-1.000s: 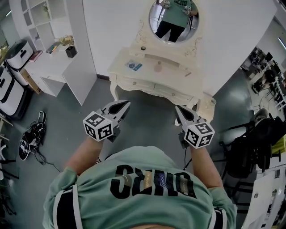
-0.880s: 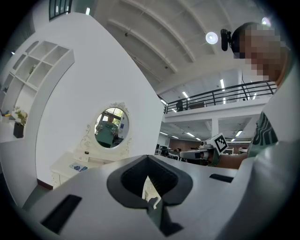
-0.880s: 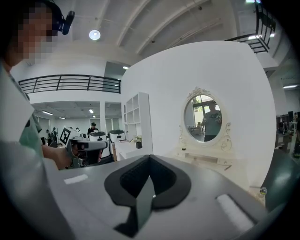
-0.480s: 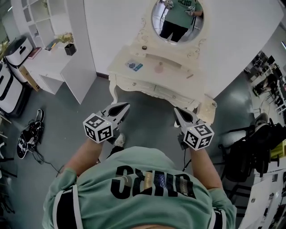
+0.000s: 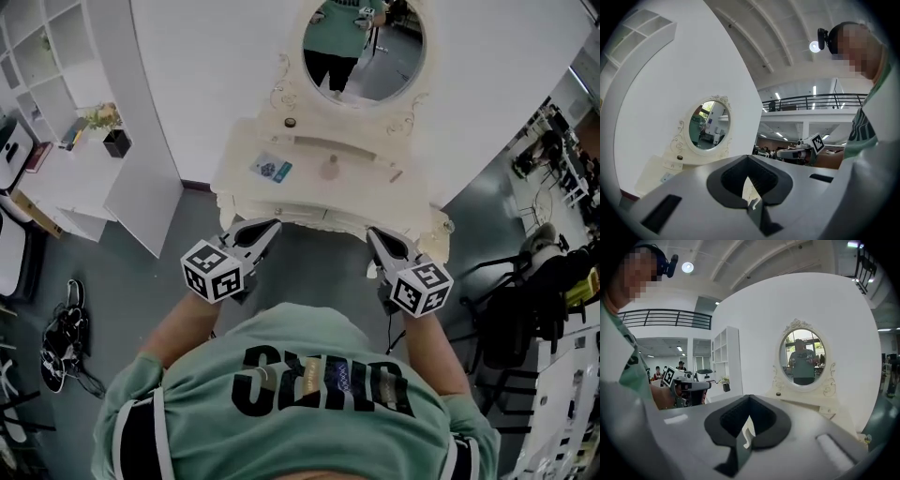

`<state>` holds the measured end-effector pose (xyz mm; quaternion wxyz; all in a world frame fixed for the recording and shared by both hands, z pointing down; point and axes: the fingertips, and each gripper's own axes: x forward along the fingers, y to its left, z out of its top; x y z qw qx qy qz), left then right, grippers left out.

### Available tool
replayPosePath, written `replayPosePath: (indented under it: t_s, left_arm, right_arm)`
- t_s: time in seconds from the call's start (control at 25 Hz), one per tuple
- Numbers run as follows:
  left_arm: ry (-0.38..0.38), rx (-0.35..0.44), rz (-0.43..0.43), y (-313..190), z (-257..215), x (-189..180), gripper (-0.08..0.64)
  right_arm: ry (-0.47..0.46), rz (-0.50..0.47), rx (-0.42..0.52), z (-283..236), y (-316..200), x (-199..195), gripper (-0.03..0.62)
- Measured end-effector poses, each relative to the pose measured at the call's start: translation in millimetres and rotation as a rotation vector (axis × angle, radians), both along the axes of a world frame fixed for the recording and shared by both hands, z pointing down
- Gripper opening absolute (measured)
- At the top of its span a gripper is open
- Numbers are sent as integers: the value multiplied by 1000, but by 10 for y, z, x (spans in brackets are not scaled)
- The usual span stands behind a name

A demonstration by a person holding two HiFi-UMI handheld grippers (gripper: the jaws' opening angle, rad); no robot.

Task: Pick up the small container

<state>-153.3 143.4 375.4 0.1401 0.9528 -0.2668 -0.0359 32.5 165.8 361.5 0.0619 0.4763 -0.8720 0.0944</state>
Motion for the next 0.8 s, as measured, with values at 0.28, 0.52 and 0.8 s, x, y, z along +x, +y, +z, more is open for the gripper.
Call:
replayPosePath:
  t_s: [0.28, 0.52, 0.8]
  left_arm:
    - [-6, 2, 53, -945, -70, -407, 0]
    - [-8, -26, 81, -1406, 58, -510, 0]
    - [-17, -67, 74, -1783, 189, -419, 2]
  right_arm:
    - [-7, 79, 6, -78, -812, -250, 8]
    - [-17, 121, -14, 15, -1259, -253, 8]
    - [-26, 124, -40, 139, -1705, -83, 8]
